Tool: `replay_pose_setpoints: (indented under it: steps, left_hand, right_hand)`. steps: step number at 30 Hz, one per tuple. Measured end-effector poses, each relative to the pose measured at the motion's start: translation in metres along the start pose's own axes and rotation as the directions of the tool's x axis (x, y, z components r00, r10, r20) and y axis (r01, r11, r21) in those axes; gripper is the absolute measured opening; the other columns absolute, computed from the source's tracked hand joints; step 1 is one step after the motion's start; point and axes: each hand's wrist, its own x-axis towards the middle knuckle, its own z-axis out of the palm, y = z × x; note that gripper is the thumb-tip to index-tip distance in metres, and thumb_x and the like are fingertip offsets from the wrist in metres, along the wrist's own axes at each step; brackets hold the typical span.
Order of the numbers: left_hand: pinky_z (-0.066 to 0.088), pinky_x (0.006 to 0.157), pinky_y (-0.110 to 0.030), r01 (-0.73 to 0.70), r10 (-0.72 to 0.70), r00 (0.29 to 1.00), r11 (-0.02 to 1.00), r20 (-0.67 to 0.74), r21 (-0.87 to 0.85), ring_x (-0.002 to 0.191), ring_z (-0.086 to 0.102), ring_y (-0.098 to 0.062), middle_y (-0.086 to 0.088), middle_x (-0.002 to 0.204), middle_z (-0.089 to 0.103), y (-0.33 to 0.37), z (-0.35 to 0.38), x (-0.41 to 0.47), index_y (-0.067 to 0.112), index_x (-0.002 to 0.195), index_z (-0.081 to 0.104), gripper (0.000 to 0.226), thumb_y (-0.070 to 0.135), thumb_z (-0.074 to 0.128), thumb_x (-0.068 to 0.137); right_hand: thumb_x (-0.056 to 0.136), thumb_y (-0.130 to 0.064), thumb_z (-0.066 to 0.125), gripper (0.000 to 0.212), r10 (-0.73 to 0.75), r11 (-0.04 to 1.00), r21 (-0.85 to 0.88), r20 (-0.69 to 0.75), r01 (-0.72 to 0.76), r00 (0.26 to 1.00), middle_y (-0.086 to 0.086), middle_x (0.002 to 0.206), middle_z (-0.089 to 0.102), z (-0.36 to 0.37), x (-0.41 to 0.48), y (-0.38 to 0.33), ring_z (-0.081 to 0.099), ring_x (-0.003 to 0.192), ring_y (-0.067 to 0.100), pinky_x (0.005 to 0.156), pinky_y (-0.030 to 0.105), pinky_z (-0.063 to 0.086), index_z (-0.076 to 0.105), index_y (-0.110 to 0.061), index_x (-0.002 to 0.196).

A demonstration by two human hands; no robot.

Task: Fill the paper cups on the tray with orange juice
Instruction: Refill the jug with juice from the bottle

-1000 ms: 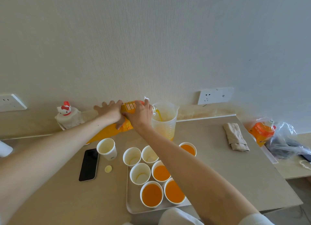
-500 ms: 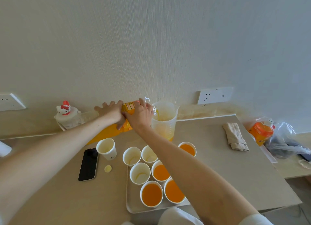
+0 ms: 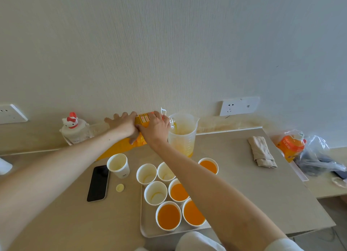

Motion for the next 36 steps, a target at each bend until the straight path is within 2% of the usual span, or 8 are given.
replay_pose_setpoints:
  steps: [14,36]
  left_hand:
    - [0.030,0.101,-0.054,-0.005,0.005,1.000,1.000,-0.007,0.016,0.128,0.034,-0.036,-0.006,0.133,0.042,-0.0025,0.0007,-0.0007,0.027,0.131,0.036,0.087,0.020,0.083,0.058]
    - [0.029,0.100,-0.053,-0.020,0.020,1.000,1.000,-0.014,-0.002,0.129,0.033,-0.037,-0.007,0.137,0.041,-0.0061,0.0055,-0.0005,0.028,0.138,0.032,0.096,0.020,0.083,0.057]
  right_hand:
    - [0.088,-0.047,0.061,0.050,0.001,0.999,0.042,-0.025,0.000,1.000,0.002,0.139,0.051,0.0055,-0.0015,0.0014,0.030,0.135,0.036,0.113,0.047,0.021,0.060,-0.011,0.123]
    - [0.097,-0.034,0.052,0.041,0.027,0.998,0.056,0.005,-0.027,1.000,0.003,0.141,0.050,-0.0001,-0.0081,-0.0032,0.027,0.137,0.036,0.114,0.044,0.016,0.057,-0.011,0.129]
